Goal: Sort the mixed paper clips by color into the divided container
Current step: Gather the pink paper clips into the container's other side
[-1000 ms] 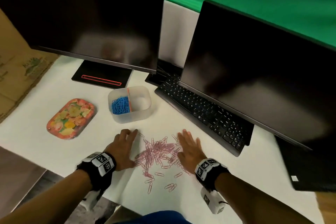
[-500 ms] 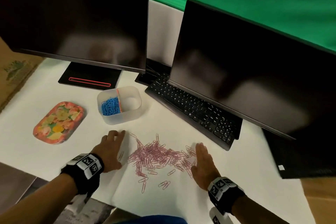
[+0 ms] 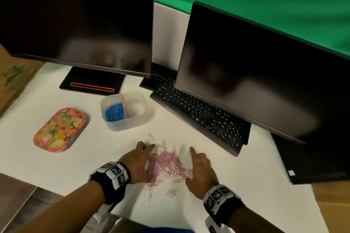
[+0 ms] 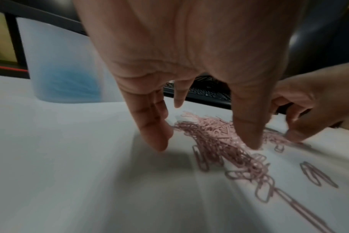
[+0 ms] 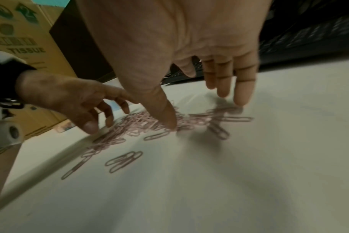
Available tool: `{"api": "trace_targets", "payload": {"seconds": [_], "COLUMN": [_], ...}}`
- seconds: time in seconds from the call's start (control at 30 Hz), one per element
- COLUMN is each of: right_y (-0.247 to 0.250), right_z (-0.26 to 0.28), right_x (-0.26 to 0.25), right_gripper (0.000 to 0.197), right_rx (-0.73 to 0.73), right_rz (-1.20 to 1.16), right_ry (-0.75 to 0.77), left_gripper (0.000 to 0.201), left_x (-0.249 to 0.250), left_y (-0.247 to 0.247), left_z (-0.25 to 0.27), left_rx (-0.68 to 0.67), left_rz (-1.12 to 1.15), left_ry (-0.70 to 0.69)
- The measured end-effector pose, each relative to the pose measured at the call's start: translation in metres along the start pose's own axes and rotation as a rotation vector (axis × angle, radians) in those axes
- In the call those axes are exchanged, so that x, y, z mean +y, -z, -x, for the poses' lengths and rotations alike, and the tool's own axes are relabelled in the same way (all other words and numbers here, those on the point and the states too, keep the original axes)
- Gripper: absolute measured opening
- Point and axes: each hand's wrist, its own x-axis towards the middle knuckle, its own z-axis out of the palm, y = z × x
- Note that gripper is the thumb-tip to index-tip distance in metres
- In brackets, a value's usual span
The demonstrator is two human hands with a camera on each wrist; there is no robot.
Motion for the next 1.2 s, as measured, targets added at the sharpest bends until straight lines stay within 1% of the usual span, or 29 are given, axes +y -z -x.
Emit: {"api": "trace_targets", "payload": {"seconds": [0.03,0.07,0.13,0.23,0.33,0.43,0.5,0.6,0.67,0.87,0.9,0.97,1.0,1.1,1.2], "right_y": [0.001,0.001,-0.003,-0.013,-0.015,-0.011,-0.008,-0.005,-0.002,0.009,0.01,0.01,0.01,0.013,0.019], "right_z": [0.003,0.005,0.004,-0.01,-0.024,-0.038,-0.045,-0.051,-0.053,-0.054,-0.054,-0.054,-0.054,-0.057,-0.059], "right_x": [0.007,0.012,0.009,-0.011,-0.035,-0.049,-0.052,-0.052,-0.05,-0.042,-0.041,-0.038,-0.038,-0.038,-0.039], "right_gripper": [0.103,0.103,0.099,0.09,0.069,0.054,0.042,0.026,0.019,0.015,0.016,0.027,0.029,0.013,0.006], "right_rx": [0.003,-0.023,-0.08,-0.115,-0.131,-0.161,-0.157,-0.132,-0.127,-0.179,-0.182,-0.188,-0.197,-0.216,-0.246], "right_rz": [0.054,0.073,0.021,-0.027,-0.036,-0.045,-0.012,0.018,0.018,-0.059,-0.077,-0.126,-0.153,-0.217,-0.367], "right_ry": [-0.036,-0.064,-0.089,-0.036,0.029,0.058,0.08,0.115,0.108,0.038,0.018,-0.02,-0.035,-0.062,-0.125], "left_gripper": [0.12,0.124,0.119,0.096,0.069,0.047,0.034,0.023,0.02,0.015,0.014,0.014,0.016,0.017,0.013], "left_x": [0.0,0.003,0.014,0.031,0.042,0.046,0.046,0.043,0.042,0.039,0.04,0.04,0.038,0.027,0.015], "left_y": [0.0,0.0,-0.004,-0.007,-0.003,0.001,0.002,0.007,0.011,0.031,0.037,0.052,0.061,0.092,0.126], "left_z": [0.002,0.003,0.0,-0.007,-0.012,-0.016,-0.018,-0.019,-0.02,-0.019,-0.019,-0.017,-0.017,-0.018,-0.026], "left_rx": [-0.013,-0.015,-0.012,0.013,0.032,0.061,0.077,0.117,0.151,0.229,0.248,0.301,0.333,0.427,0.516], "left_rz": [-0.017,-0.032,-0.038,0.011,0.087,0.124,0.138,0.154,0.175,0.215,0.218,0.237,0.265,0.35,0.367], "left_ry": [0.034,0.051,0.055,0.038,0.03,0.045,0.051,0.05,0.05,0.019,0.01,0.01,0.027,0.091,0.171]}}
